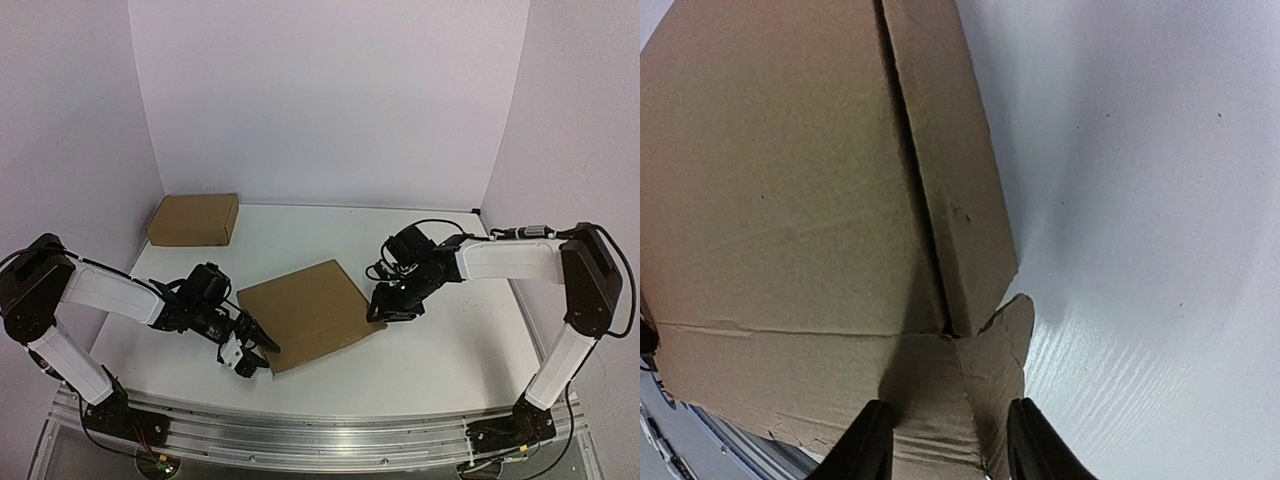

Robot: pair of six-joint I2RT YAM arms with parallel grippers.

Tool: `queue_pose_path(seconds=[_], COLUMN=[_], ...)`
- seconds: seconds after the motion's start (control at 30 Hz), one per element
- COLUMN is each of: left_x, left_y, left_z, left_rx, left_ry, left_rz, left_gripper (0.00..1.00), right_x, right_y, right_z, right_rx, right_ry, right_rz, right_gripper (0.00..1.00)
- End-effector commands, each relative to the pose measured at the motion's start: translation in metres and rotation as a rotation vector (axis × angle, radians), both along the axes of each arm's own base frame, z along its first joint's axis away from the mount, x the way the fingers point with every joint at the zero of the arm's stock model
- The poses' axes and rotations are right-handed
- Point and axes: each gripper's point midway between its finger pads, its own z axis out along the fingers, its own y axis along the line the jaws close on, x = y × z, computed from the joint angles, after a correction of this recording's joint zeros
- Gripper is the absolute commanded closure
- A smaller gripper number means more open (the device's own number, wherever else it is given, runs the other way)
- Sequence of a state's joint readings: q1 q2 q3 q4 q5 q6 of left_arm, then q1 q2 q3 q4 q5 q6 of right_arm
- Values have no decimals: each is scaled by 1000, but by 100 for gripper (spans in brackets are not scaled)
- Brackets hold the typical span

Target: Fold the paper box

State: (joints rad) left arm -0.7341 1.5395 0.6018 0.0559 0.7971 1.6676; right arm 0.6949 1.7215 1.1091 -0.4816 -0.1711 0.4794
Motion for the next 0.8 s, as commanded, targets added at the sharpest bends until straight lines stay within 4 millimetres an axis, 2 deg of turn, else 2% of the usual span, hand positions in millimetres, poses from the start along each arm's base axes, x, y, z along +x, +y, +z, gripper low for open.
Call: queue_pose_path(seconds=[0.0, 0.17, 0.4, 0.57, 0.77], left_x=[5, 9, 19, 24, 25], left_y=[1, 2, 2, 4, 9], left_z=[-8, -8, -6, -5, -3], left_rx=[57, 77, 86, 93, 110], left_ry=[45, 89, 115, 131, 168], left_rz=[43, 73, 104, 117, 125], left_gripper=[59, 56, 55, 54, 52], right_x=[3, -1, 10, 14, 15], right_y=[7, 11, 1, -8, -4], right_z=[-6, -9, -5, -10, -15], right_rx=[32, 55, 5, -47, -34], right_ry=[-5, 27, -50, -97, -102], right_rz=[-1, -17, -36, -13, 4], right_gripper=[66, 72, 72, 72, 72])
